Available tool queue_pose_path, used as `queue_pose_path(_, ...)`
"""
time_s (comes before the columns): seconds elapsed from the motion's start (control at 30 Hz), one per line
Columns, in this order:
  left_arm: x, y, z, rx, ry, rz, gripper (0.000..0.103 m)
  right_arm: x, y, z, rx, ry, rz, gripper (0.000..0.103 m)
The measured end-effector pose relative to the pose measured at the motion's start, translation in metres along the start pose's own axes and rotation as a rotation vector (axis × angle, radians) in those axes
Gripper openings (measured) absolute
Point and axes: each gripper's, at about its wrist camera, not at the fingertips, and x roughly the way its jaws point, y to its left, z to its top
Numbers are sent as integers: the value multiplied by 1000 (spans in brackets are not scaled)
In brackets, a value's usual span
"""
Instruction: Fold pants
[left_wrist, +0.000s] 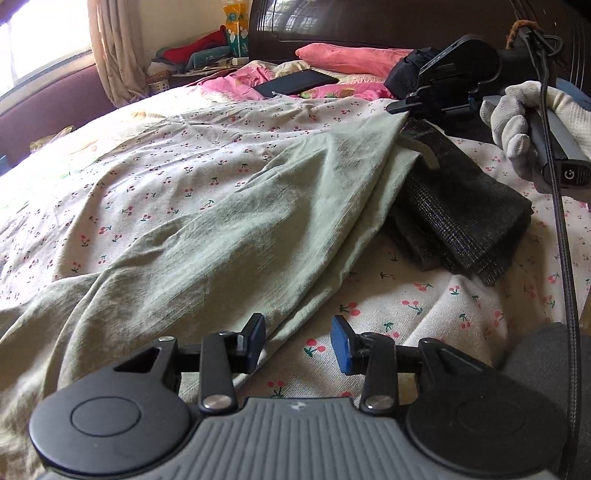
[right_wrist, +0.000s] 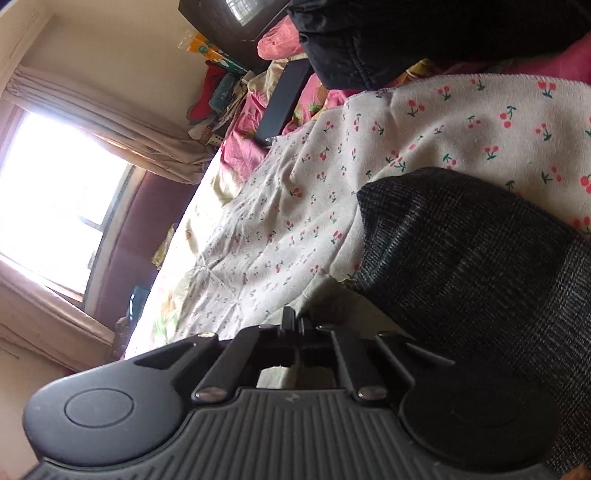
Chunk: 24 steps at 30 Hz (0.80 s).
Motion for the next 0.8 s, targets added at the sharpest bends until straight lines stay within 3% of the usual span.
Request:
queue_pose_path(0.1,-4,3,0,-11,-26,7,52,-35,12,-7,-90,-78,54,4)
queue_pose_path(0.17,-3,5,-1,-22,-25,9,52,-48,3,-10,-67,-83,64,4)
queue_pose_path(0.23,2,5,-5,-18,0,24,52,-42,-10,-10,-83,-77,-6,4)
queue_pose_path(0.27,4,5,-7,-13,13,33,52,-34,-18,-11,-105,-69,-80,4)
queue_pose_path(0.33,5,6,-13,-6,42,46,52,-14,-25,-12,-163,1,-183,11)
queue_pose_path(0.4,-1,8,-18,0,50,46,53,-17,-19,-15,-202,-17,-180,12)
queue_pose_path(0.43,-5,10,-21,-5,52,50,53,-22,-12,-16,-243,-44,-179,15)
queue_pose_path(0.5,-11,14,-26,-23,46,61,53,-32,-2,-18,-305,-80,-185,35)
queue_pose_path(0.53,-14,16,-27,-36,36,64,53,-36,-1,-18,-303,-63,-175,50)
queue_pose_path(0.67,-15,22,-32,-80,40,64,55,-50,-13,-28,-182,-43,-133,51)
queue_pose_path(0.8,-14,18,-40,-54,55,62,58,-61,-15,-40,-117,-7,-97,51)
